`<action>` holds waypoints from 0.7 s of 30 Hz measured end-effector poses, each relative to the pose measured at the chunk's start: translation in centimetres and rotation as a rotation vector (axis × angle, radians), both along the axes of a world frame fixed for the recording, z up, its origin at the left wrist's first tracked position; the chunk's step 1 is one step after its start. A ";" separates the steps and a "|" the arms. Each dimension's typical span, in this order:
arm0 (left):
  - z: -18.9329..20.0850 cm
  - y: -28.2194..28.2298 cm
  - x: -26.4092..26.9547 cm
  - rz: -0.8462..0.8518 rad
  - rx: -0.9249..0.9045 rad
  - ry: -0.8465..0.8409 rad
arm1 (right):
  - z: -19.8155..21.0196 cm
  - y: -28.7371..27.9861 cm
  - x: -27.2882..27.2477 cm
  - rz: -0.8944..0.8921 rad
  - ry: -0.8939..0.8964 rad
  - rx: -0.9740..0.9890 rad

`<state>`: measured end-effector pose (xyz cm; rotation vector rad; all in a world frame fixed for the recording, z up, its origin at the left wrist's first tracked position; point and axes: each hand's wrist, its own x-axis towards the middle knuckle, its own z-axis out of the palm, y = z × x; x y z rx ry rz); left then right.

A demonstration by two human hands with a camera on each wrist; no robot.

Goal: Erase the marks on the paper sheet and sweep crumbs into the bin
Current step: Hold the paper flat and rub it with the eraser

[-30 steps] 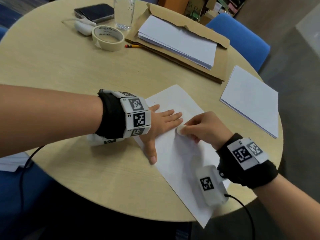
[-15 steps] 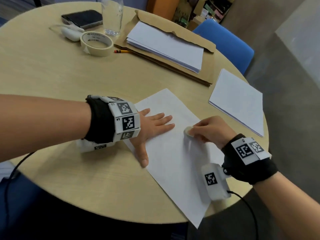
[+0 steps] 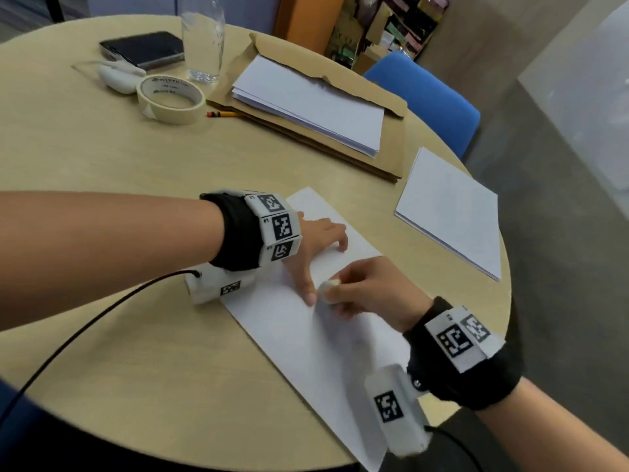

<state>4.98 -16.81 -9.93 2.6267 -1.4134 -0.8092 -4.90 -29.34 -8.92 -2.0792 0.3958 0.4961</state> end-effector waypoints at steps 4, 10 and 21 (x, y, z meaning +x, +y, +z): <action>-0.2 0.0 0.2 -0.069 0.157 0.000 | 0.1 0.2 1.3 0.072 -0.004 -0.198; -0.4 -0.3 0.4 -0.076 0.174 -0.005 | 1.2 -1.6 3.7 -0.117 -0.130 -0.399; -0.5 -0.4 0.5 -0.086 0.183 -0.020 | 1.4 -3.1 4.4 -0.111 -0.097 -0.475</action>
